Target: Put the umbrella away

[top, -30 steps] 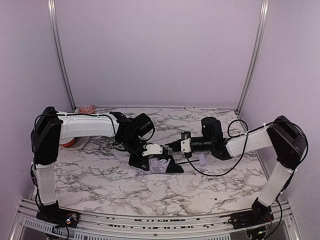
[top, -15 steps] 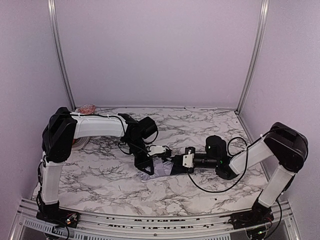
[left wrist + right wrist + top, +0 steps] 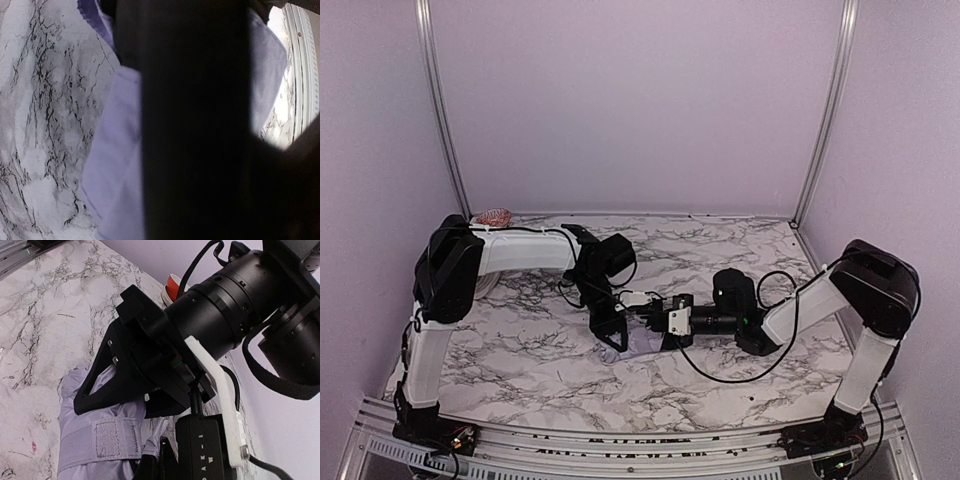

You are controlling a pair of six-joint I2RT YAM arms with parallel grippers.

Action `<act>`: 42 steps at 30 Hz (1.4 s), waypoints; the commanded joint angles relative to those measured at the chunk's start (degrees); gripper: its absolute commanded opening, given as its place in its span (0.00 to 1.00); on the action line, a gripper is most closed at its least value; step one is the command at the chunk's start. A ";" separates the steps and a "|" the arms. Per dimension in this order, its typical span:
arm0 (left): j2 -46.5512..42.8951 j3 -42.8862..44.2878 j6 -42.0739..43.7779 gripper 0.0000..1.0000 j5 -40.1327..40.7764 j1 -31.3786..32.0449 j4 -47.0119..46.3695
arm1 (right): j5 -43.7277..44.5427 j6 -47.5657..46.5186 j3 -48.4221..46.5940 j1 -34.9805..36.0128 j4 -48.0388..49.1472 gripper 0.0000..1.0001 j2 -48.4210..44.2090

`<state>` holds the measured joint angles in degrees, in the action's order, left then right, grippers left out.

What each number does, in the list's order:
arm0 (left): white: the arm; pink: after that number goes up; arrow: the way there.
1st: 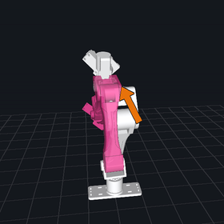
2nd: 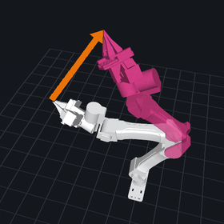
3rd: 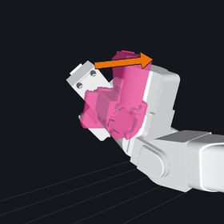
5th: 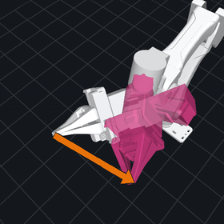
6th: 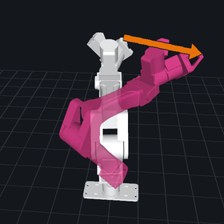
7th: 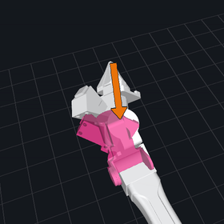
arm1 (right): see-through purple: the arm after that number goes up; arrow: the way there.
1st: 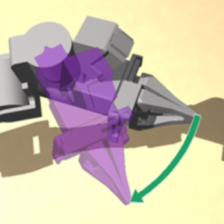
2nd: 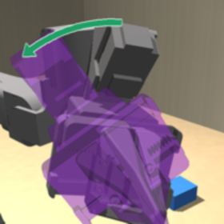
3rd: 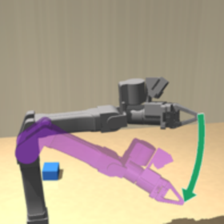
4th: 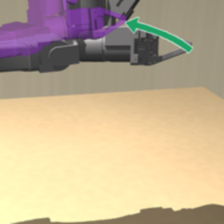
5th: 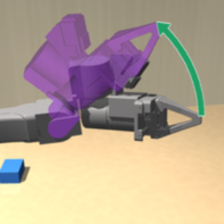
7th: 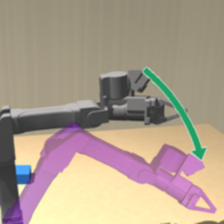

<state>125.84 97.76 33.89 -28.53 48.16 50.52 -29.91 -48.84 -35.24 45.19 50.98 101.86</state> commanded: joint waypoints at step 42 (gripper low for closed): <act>-1.59 -7.50 -8.69 0.36 8.16 -1.57 -20.32 | 12.04 -7.35 3.84 10.70 -4.28 0.00 -0.97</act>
<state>126.56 96.88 31.79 -26.96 47.79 51.24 -11.62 -59.53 -33.36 53.93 43.90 100.05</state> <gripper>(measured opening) 0.306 0.006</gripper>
